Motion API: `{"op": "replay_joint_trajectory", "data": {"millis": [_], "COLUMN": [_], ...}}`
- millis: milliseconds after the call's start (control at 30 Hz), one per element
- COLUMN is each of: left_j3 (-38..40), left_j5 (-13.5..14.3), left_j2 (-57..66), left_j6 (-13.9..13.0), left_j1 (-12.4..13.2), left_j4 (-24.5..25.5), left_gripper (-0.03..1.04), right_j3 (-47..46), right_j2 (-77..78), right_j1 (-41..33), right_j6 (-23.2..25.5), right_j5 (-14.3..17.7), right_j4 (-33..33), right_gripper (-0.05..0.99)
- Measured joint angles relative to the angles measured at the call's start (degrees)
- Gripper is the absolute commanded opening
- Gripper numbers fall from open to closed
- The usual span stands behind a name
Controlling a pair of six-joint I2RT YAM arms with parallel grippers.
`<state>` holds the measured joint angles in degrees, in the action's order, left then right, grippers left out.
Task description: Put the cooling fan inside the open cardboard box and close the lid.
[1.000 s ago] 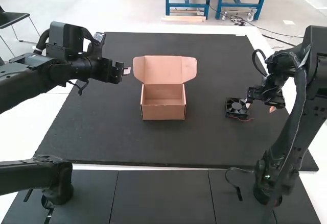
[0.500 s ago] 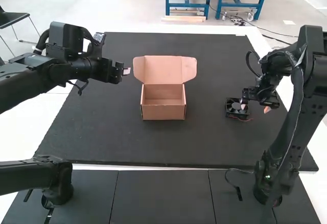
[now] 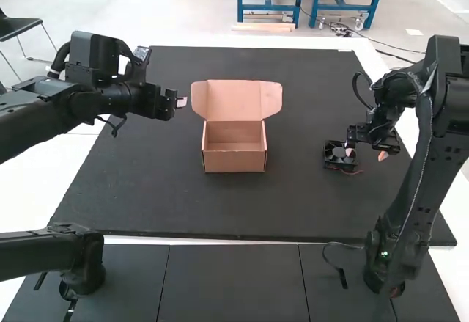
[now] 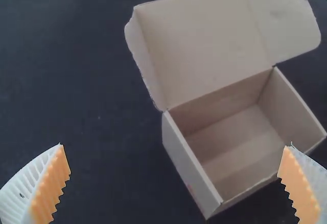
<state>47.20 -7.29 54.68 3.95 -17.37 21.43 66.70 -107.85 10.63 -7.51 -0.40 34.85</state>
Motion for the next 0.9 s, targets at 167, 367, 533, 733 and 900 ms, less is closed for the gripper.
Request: {"op": "replay_joint_trajectory", "data": {"millis": [167, 367, 533, 733, 900], "left_j3": [0.0, 0.0, 0.0, 0.0, 0.0], "left_j5": [0.0, 0.0, 0.0, 0.0, 0.0], "left_j2": [0.0, 0.0, 0.0, 0.0, 0.0], "left_j6": [0.0, 0.0, 0.0, 0.0, 0.0], "left_j1": [0.0, 0.0, 0.0, 0.0, 0.0], "left_j4": [0.0, 0.0, 0.0, 0.0, 0.1], "left_gripper": [0.96, 0.96, 0.96, 0.96, 0.96], "right_j3": [0.0, 0.0, 0.0, 0.0, 0.5], "right_j2": [0.0, -0.1, -0.1, -0.9, -2.1], "right_j1": [0.6, 3.4, 3.7, 3.7, 2.6], "right_j6": [0.0, -0.1, -0.3, -0.7, -0.8], "right_j5": [0.0, 0.2, 0.2, 0.2, 0.1], "right_j4": [0.1, 0.2, 0.2, 0.6, 1.5], "right_gripper": [0.90, 0.90, 0.90, 0.87, 0.83]}}
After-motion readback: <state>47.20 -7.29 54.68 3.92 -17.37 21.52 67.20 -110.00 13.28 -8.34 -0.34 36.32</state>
